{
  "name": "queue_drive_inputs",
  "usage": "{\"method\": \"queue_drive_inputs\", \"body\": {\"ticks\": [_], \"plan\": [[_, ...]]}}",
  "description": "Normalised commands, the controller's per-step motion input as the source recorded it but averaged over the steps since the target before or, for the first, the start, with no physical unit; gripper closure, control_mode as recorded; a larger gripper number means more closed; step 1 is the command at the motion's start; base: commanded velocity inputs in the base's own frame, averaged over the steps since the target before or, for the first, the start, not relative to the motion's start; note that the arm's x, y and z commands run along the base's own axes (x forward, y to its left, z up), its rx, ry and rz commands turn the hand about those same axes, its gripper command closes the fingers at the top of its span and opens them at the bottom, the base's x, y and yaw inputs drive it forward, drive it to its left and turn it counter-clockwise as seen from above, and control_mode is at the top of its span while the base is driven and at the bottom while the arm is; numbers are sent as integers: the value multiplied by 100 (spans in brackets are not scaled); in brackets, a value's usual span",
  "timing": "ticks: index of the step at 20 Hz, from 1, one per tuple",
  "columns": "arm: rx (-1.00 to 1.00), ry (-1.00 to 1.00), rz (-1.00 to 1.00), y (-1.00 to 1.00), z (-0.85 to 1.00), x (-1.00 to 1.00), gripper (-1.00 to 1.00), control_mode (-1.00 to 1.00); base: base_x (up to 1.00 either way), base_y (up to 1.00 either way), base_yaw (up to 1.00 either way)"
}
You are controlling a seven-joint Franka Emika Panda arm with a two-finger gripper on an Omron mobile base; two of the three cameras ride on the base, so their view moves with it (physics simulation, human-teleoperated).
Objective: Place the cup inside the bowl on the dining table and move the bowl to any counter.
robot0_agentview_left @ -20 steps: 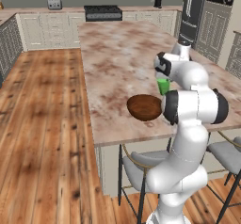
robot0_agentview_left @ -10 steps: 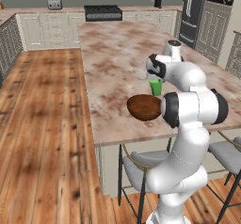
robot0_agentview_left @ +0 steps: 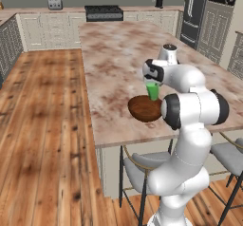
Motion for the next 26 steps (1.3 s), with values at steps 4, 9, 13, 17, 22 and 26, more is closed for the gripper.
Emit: {"method": "queue_drive_inputs", "body": {"ticks": [4, 9, 13, 17, 22, 26], "plan": [[0, 0, 0, 3, -34, 0, 100, -100, 0, 0, 0], [0, 0, 0, 6, -28, 1, 100, -100, 0, 0, 0], [3, -1, 0, 18, -8, 0, 100, -100, 0, 0, 0], [1, -1, 0, 11, -4, 2, 100, -100, 0, 0, 0], [0, -7, 0, 1, -20, 10, 100, -100, 0, 0, 0], [0, -12, 0, 1, -29, 8, 100, -100, 0, 0, 0]]}}
